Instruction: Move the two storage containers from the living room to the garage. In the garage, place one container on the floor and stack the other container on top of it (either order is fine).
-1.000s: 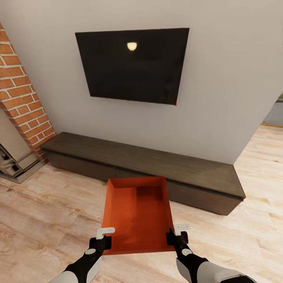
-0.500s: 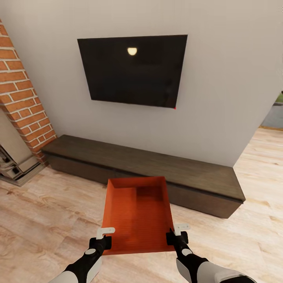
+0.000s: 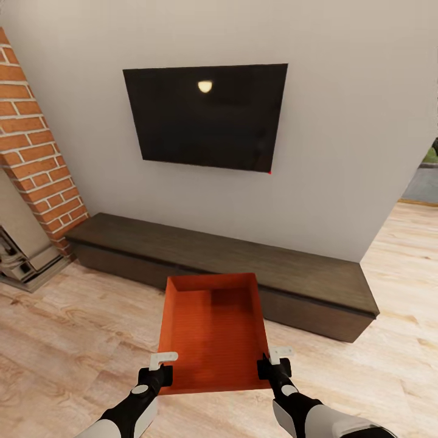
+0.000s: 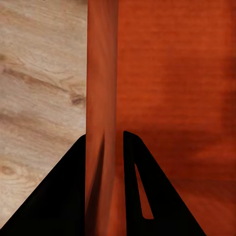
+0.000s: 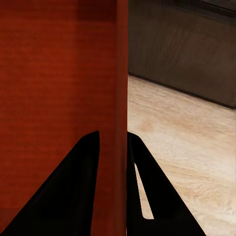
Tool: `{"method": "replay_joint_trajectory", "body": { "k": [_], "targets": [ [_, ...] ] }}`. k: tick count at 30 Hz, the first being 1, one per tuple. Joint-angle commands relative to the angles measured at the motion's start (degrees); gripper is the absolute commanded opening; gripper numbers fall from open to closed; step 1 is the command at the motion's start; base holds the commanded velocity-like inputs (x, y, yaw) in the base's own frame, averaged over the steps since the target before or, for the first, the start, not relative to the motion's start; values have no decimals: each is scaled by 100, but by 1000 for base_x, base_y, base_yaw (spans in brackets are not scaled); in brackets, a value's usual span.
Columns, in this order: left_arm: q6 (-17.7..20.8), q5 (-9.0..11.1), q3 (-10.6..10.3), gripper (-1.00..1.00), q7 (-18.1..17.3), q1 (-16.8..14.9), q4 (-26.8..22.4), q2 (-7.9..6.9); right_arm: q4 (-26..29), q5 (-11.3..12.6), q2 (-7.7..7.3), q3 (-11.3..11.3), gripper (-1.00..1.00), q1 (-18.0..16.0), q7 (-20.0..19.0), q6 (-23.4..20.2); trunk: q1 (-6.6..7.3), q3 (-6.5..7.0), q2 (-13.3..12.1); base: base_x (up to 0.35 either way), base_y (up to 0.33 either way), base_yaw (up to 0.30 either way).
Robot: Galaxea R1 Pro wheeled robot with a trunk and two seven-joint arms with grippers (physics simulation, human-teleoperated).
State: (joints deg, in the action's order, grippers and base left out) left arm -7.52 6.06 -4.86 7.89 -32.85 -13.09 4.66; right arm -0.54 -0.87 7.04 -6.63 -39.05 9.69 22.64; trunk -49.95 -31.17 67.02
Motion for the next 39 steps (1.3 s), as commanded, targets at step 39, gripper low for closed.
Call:
{"method": "replay_joint_trajectory", "body": {
  "k": [39],
  "targets": [
    [-21, 11, -76, -100, 63, -2, -9, -18, -7, -142, 0, 282, -100, -6, 21, -40, 835, 683, -1522, 0, 0, 0]
  ]
}}
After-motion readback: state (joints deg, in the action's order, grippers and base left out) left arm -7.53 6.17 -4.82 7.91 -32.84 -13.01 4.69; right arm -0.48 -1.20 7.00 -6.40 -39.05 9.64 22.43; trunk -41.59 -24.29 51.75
